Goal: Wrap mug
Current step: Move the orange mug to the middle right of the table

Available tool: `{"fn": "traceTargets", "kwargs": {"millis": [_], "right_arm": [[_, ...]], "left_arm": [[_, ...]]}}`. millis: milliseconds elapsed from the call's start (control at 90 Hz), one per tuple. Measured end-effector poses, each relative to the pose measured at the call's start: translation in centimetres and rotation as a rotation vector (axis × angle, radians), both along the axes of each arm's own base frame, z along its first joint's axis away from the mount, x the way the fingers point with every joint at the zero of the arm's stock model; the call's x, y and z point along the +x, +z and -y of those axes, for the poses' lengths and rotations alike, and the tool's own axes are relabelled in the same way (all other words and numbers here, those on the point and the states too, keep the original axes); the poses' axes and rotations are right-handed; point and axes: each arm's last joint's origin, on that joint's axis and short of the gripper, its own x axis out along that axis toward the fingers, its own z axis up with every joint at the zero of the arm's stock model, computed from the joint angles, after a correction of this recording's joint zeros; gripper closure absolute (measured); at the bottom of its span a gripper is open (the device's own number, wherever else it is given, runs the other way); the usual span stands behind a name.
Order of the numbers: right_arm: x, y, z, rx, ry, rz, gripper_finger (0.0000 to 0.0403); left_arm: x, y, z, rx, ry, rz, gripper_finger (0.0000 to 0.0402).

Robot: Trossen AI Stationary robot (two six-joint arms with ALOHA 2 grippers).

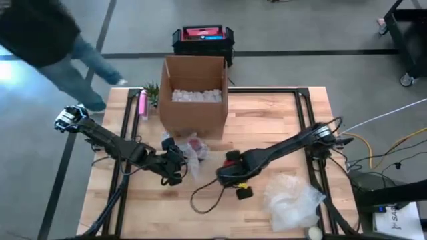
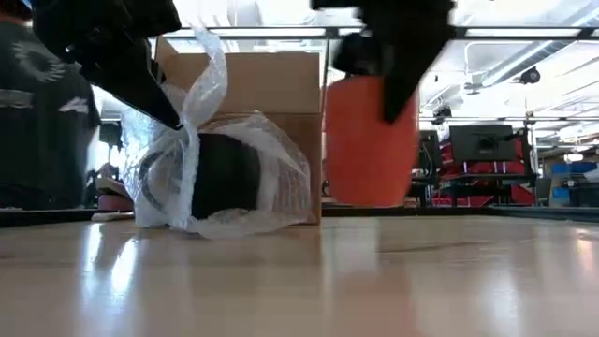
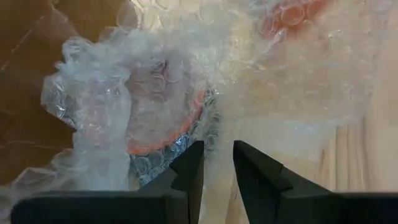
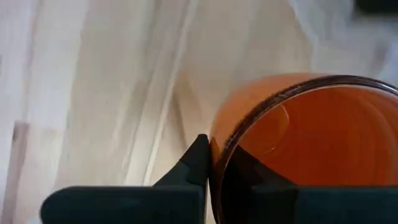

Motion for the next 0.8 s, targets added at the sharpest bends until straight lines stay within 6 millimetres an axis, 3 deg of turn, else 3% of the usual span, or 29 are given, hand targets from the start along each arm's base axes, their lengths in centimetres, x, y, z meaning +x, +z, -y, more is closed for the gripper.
{"fn": "traceTargets", "kwargs": {"millis": [233,422,589,800], "right_arm": [[-6.2,-0.9,4.2,-0.061,-0.222,-0.059,0.0402],[-9.2,-1.3,6.0,-0.054,-0.334,-0.058,0.0402],[-10.4,-2.2,6.4,-0.047,-0.397,-0.029,0.0395],[-10.5,-3.3,6.4,-0.055,-0.423,-0.052,0.0351]], "left_arm": [[0.0,0.0,0.0,-0.001,0.0,0.001,0.0327],[0.0,0.0,0.0,-0.001,0.0,0.001,0.0327],[0.0,0.0,0.0,-0.001,0.0,0.002,0.0327],[0.0,0.0,0.0,-0.001,0.0,0.003,0.0327]]}}
